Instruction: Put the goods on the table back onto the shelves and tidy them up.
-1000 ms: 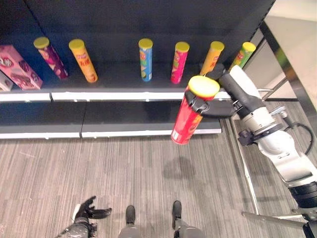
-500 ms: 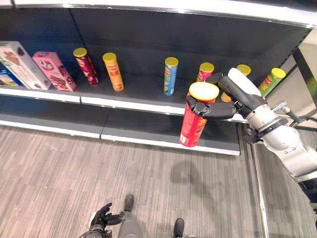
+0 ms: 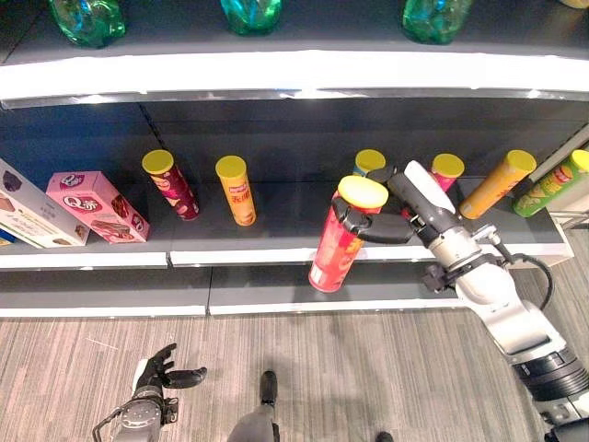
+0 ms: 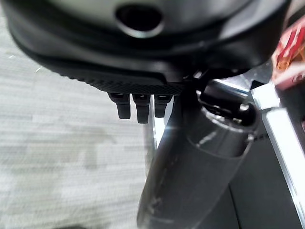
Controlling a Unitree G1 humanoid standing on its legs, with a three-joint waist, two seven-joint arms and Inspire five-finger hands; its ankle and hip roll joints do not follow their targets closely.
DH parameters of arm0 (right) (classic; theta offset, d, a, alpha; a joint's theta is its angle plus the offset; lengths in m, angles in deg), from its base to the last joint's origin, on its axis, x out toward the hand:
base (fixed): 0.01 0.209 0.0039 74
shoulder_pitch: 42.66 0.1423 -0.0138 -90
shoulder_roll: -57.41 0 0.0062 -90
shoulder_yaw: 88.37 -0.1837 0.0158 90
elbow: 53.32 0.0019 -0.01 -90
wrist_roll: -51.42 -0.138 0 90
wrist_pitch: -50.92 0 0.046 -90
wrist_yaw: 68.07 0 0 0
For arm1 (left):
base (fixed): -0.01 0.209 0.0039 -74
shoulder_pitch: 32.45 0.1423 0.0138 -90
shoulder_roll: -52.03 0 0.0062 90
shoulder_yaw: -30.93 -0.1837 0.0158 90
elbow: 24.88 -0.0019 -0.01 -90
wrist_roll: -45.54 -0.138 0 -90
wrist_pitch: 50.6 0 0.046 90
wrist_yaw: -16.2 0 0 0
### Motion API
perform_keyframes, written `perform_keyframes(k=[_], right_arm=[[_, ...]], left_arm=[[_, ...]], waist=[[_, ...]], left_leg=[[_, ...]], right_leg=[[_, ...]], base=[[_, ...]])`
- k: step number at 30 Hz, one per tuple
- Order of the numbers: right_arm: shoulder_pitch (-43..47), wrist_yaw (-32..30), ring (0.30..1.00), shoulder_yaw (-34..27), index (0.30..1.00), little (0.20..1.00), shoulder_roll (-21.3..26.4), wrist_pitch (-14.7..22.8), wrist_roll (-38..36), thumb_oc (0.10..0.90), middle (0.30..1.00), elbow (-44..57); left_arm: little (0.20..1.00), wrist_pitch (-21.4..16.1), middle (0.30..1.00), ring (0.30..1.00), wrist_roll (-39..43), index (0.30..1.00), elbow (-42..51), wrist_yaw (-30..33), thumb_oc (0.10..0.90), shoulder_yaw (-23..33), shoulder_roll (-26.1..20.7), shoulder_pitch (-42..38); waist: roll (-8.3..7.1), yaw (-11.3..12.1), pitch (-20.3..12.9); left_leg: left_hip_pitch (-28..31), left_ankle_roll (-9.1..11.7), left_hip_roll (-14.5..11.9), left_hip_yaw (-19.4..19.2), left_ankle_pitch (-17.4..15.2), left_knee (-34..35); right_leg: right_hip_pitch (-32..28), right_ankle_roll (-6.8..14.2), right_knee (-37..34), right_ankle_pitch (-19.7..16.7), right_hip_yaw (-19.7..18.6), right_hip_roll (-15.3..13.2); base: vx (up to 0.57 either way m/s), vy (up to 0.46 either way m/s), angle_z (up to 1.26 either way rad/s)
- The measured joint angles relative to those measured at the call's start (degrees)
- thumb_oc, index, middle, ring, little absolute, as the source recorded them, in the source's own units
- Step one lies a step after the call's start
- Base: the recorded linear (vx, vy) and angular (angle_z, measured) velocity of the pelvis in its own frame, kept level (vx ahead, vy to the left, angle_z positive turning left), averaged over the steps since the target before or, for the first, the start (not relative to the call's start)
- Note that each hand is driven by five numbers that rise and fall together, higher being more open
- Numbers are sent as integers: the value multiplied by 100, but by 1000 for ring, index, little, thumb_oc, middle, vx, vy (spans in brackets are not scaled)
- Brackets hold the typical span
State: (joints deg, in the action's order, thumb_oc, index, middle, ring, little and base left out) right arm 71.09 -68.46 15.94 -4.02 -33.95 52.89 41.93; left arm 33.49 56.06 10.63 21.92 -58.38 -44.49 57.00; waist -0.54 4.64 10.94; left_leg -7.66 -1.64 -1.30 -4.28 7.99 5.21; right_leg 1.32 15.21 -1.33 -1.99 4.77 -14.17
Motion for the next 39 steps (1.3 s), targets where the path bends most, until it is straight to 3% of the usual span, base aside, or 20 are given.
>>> perform_keyframes(k=[1,4,5,13,19,21,23,28,39], right_arm=[[19,4,300,2,300,300,37,11,-6,400,300,2],[6,-8,300,1,300,300,129,51,-4,400,300,-49],[-108,22,300,58,300,300,352,21,48,400,300,-53],[-107,25,300,94,300,300,328,27,282,400,300,50],[-61,-36,300,298,300,300,243,64,915,400,300,50],[-11,-217,300,319,300,300,86,46,1133,400,300,-65],[206,-776,300,322,300,300,-100,37,1927,400,300,-407],[828,-1629,300,317,300,300,-303,-103,2921,400,300,-1023],[1121,-2911,300,-651,300,300,-301,-379,3239,400,300,-1125]], left_arm=[[900,29,900,900,-2,900,-30,-10,800,-48,98,38],[900,70,900,900,-18,900,-124,-11,800,-76,255,54],[900,125,900,900,-62,900,-120,-33,800,-149,476,171],[900,124,900,900,-161,900,-65,-37,800,-254,807,578],[900,126,900,900,-167,900,-51,15,800,-271,818,613],[900,126,900,900,-167,900,-15,20,800,-300,826,559],[900,112,900,900,-166,900,171,136,800,-510,848,438],[900,95,900,900,-158,900,342,308,800,-520,858,442],[900,-15,900,900,-44,900,599,415,800,-677,788,443]], waist=[[-12,-61,-6],[-26,-182,14],[0,-247,23],[26,-250,106],[72,-159,135],[88,-99,164],[286,42,320],[486,380,522],[608,536,864]], left_leg=[[-8,-13,48,67,11,0],[-72,41,95,248,36,1],[14,114,83,369,31,3],[107,448,-133,364,-88,24],[-126,433,-144,477,3,2],[-217,443,-148,501,14,0],[-445,488,-132,724,81,-1],[-705,495,-104,819,109,-2],[-1081,479,56,1058,134,-3]], right_leg=[[130,-205,-365,-130,-42,333],[472,-400,-454,-327,-274,720],[317,-762,-408,-359,-171,736],[213,-757,-412,-242,-52,923],[378,-838,-408,-217,18,951],[464,-891,-409,-256,71,954],[575,-907,-405,-265,274,958],[779,-904,-406,-250,355,965],[992,-845,-405,-183,593,847]], base=[[75,80,17],[103,44,41],[77,-4,47],[67,-41,3],[-20,-48,10],[-64,-36,13],[-39,-19,43],[-30,-21,16],[-19,5,15]])
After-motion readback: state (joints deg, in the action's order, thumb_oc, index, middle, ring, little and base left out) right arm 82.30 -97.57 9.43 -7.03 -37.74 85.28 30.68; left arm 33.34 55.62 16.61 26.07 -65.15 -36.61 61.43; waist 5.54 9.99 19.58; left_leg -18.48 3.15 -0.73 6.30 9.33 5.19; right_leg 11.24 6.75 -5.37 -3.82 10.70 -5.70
